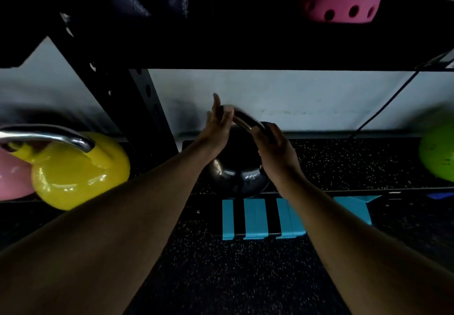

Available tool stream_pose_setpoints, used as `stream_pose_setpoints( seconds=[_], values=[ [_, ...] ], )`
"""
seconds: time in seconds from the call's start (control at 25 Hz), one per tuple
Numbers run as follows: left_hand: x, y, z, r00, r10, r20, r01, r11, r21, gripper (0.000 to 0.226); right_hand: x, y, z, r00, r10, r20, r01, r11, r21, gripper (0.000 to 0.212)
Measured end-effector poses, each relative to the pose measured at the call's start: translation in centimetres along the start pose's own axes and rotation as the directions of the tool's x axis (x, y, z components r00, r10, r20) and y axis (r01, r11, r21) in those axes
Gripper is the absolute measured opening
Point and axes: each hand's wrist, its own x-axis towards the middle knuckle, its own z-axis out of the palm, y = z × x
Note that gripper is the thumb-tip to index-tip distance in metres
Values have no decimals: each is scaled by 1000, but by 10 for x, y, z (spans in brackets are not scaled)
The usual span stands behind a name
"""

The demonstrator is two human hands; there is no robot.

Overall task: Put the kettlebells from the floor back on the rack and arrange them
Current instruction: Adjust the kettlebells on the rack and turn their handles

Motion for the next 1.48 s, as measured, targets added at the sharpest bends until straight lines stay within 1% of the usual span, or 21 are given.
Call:
stream_pose_setpoints(
  seconds=[0.04, 0.12, 0.2, 0.28, 0.32, 0.4, 0.48, 0.56, 0.72, 0.84, 0.96, 1.12, 1.24, 1.32, 1.48],
  values=[
    [7, 1, -1, 1000, -16, 14, 16, 1000, -5, 72, -2, -1, 5, 1000, 2, 0, -2, 1000, 20, 32],
    [8, 3, 4, 997, -70, -13, 70, 997, 14, 68, 0, 0, 5, 999, 32, 29, -35, 989, 145, 35],
    [2, -2, 12, 997, -62, -34, 61, 998, -22, 64, 6, 0, 4, 996, 65, 64, -80, 959, 272, 38],
    [4, -2, 9, 998, -55, -23, 55, 998, 10, 62, 7, -2, 13, 992, 108, 69, -125, 939, 320, 41],
    [10, -1, 5, 997, -68, -23, 69, 997, 39, 60, 5, -4, 20, 992, 109, 69, -127, 929, 349, 41],
    [23, 2, -1, 995, -99, 1, 99, 994, 41, 56, 1, -6, 33, 992, 84, 90, -115, 895, 431, 41],
    [29, 2, -3, 996, -83, 27, 81, 995, 62, 55, 4, -7, 40, 988, 91, 126, -141, 868, 476, 42],
    [32, -2, -6, 997, -54, 55, 51, 998, 47, 56, 5, -11, 43, 986, 92, 135, -148, 852, 502, 42],
    [34, -4, -3, 998, -13, 55, 13, 1000, 2, 56, 1, -12, 45, 986, 109, 129, -162, 832, 531, 43],
    [38, -6, -1, 999, -25, 27, 25, 1000, -3, 54, 0, -14, 43, 982, 132, 138, -187, 814, 550, 43],
    [38, -8, -1, 1000, -18, 26, 18, 1000, 8, 55, -2, -12, 47, 982, 163, 96, -189, 832, 522, 43],
    [39, -8, -2, 999, -33, 38, 32, 999, 9, 56, -6, -12, 52, 987, 149, 53, -156, 857, 491, 46],
    [38, -6, -4, 996, -59, 74, 57, 998, 31, 58, -9, -16, 49, 987, 149, 55, -157, 865, 476, 44],
    [36, -5, -5, 996, -62, 63, 59, 997, 47, 58, -8, -14, 49, 989, 138, 54, -147, 871, 469, 45],
    [34, -2, -6, 993, -99, 66, 93, 992, 79, 60, -8, -14, 47, 994, 103, 39, -111, 924, 367, 46]
  ],
)
